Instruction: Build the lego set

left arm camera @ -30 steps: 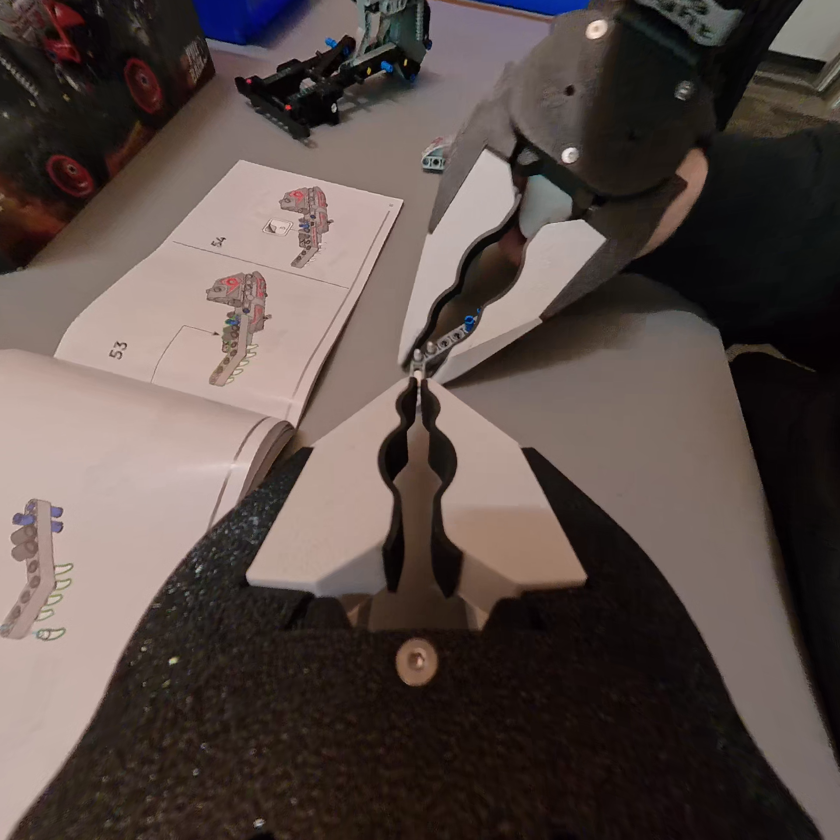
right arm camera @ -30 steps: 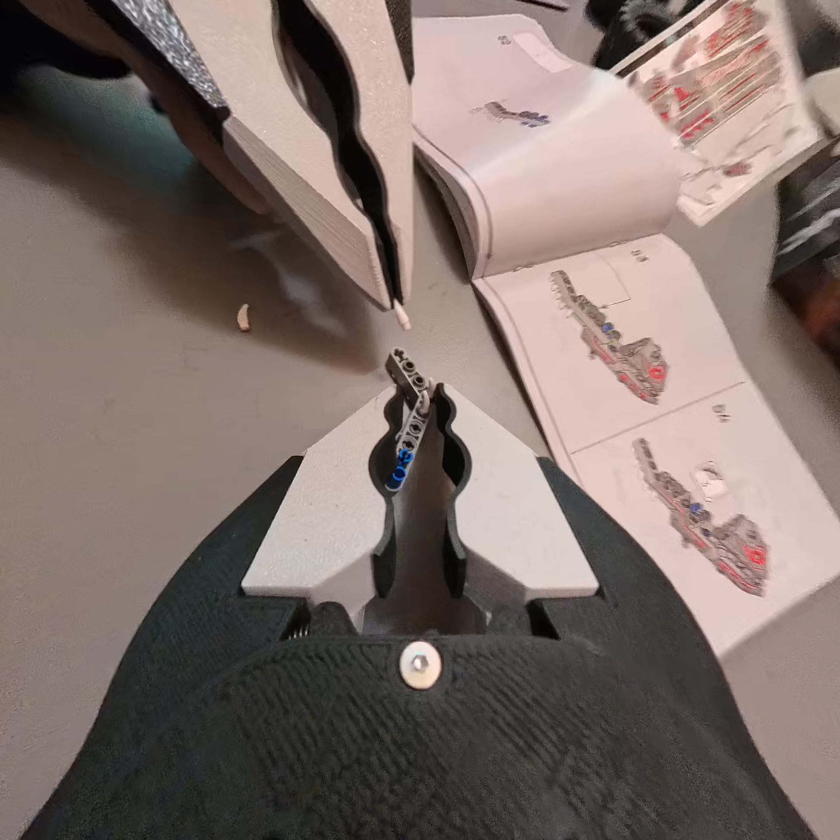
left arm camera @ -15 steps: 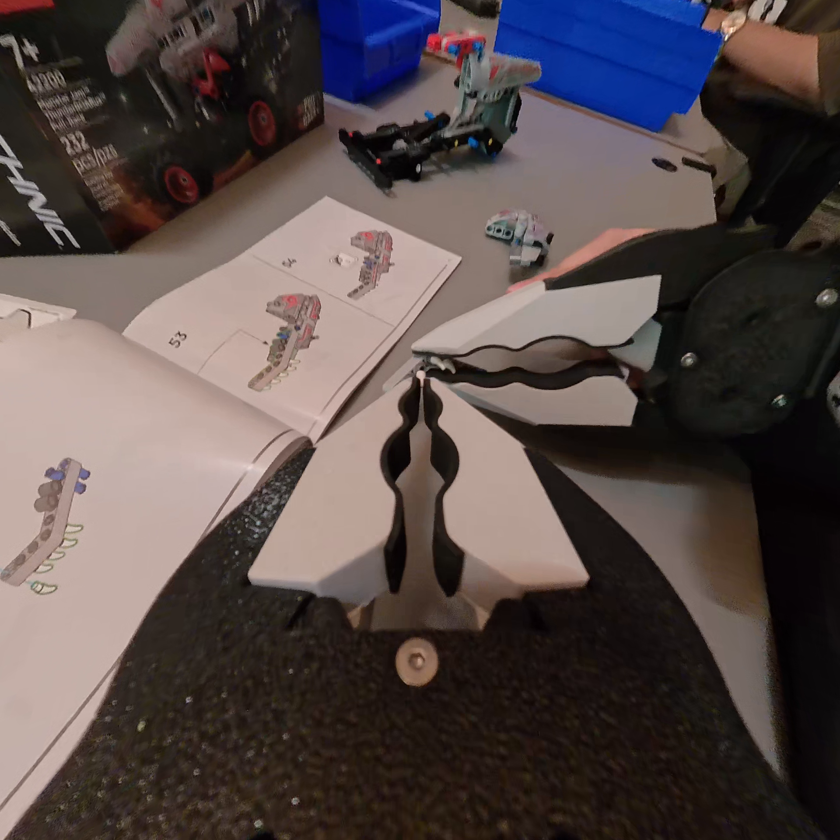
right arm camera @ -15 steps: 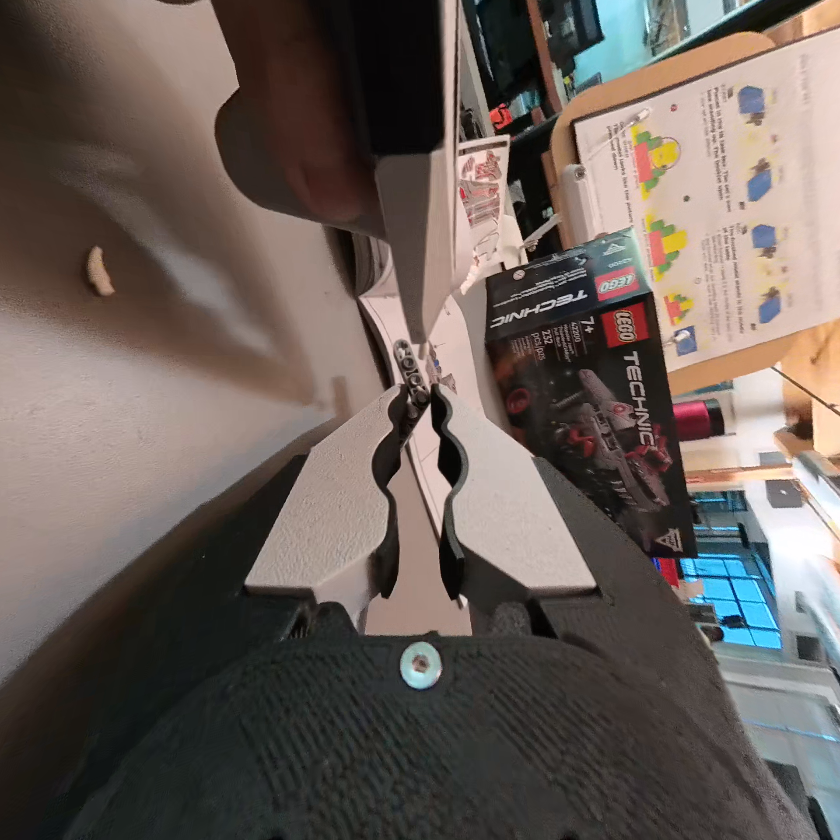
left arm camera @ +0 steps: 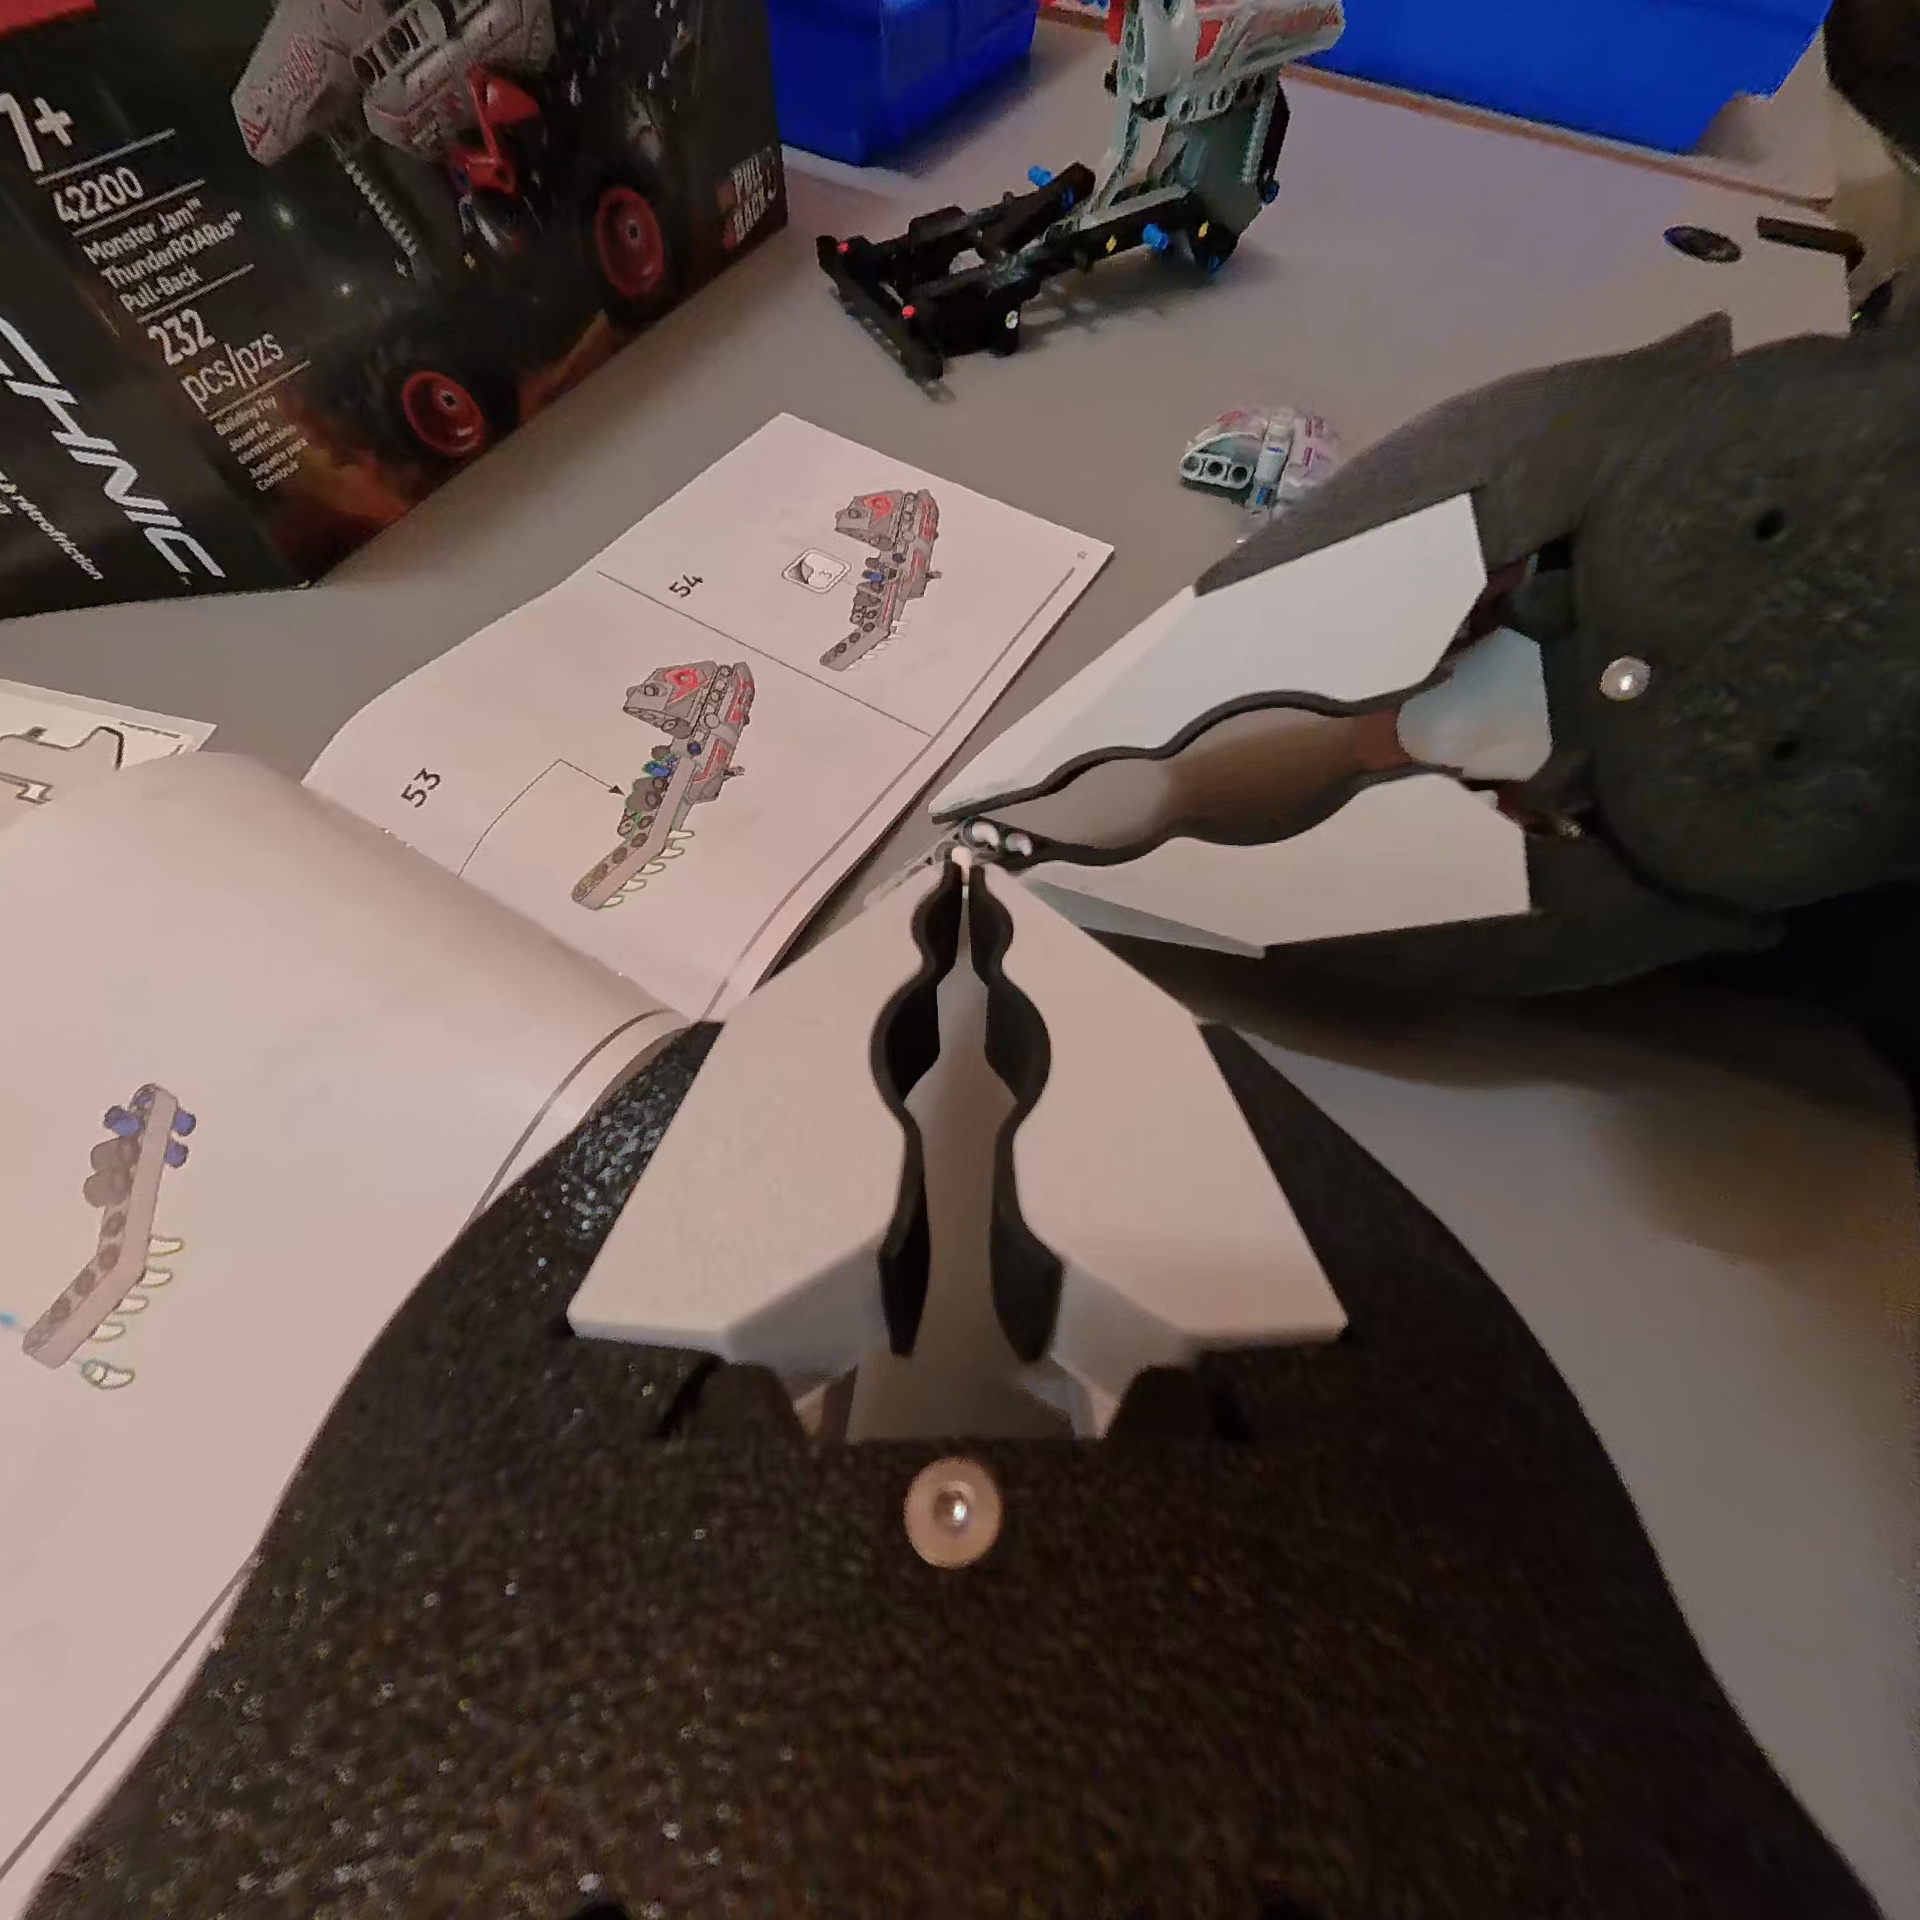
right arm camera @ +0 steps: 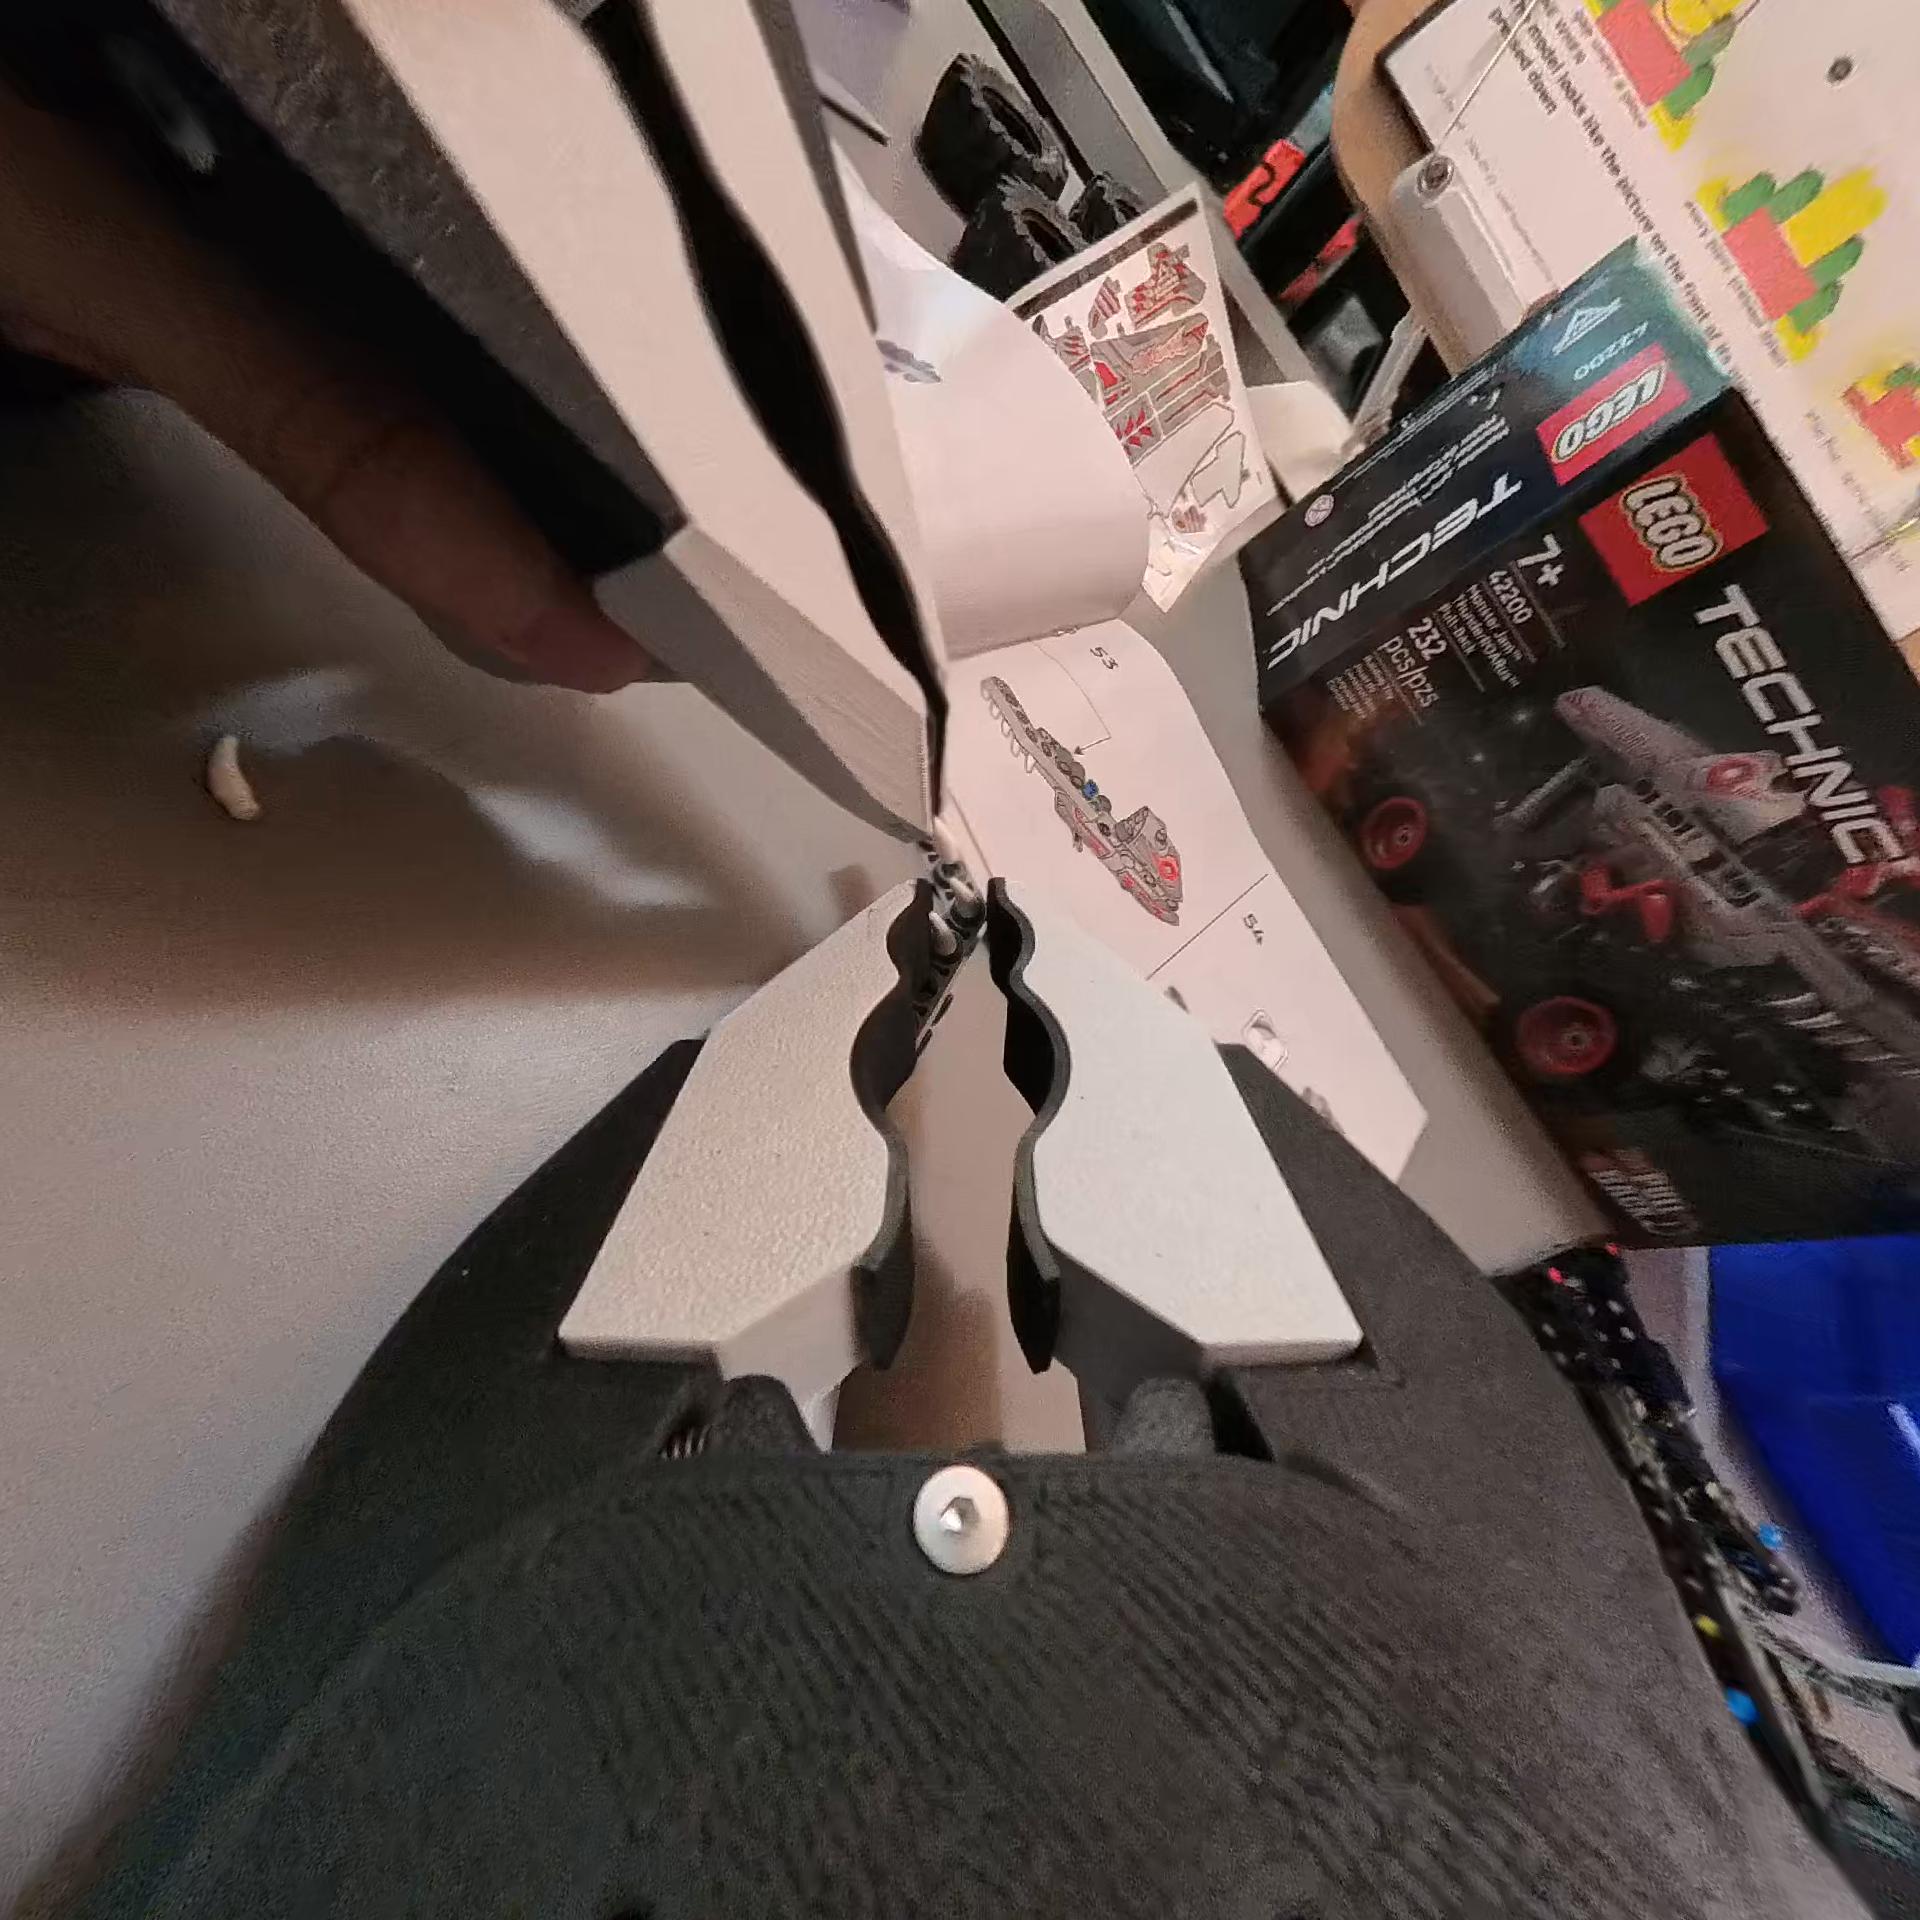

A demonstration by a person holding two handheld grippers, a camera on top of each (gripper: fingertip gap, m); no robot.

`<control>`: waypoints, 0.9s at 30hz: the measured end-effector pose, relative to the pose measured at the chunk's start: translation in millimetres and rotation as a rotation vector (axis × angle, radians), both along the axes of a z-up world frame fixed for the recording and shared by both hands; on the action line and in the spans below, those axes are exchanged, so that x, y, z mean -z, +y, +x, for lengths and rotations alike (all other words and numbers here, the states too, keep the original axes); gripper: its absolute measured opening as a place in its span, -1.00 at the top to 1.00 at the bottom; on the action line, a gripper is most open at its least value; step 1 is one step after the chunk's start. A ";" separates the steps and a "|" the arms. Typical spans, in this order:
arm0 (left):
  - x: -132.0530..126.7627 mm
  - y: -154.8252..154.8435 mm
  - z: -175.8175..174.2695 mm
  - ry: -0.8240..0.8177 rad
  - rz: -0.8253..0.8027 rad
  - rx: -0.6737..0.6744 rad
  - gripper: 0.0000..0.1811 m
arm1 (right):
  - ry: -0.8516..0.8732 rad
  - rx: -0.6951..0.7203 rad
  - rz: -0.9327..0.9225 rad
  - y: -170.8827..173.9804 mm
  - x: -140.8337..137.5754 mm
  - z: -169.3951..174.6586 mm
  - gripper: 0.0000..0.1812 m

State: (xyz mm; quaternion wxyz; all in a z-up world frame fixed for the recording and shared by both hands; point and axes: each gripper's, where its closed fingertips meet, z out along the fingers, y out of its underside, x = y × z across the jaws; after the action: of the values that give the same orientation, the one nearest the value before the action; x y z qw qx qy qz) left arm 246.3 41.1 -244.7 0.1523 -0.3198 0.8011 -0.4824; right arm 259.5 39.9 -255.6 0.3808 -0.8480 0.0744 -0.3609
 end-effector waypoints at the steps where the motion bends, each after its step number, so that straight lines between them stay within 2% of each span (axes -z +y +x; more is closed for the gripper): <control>1: 1.5 0.2 0.0 0.004 0.010 0.000 1.00 | 0.016 0.004 0.008 -0.6 0.1 1.0 0.91; 7: 2.6 0.9 1.5 0.004 0.019 -0.005 1.00 | 0.008 0.011 -0.058 0.7 8.6 1.2 0.85; 21: 14.3 4.2 5.2 0.079 0.055 -0.026 1.00 | 0.072 -0.011 -0.031 1.0 9.6 0.9 0.82; 27: 14.7 5.0 7.8 0.117 0.024 -0.033 1.00 | 0.102 0.003 -0.019 -0.5 9.9 3.5 0.84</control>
State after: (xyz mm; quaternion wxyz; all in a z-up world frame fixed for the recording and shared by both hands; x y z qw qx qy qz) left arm 254.1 46.1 -259.4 0.1170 -0.3586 0.8091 -0.4507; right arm 262.9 39.3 -265.5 0.3679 -0.8688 0.0914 -0.3186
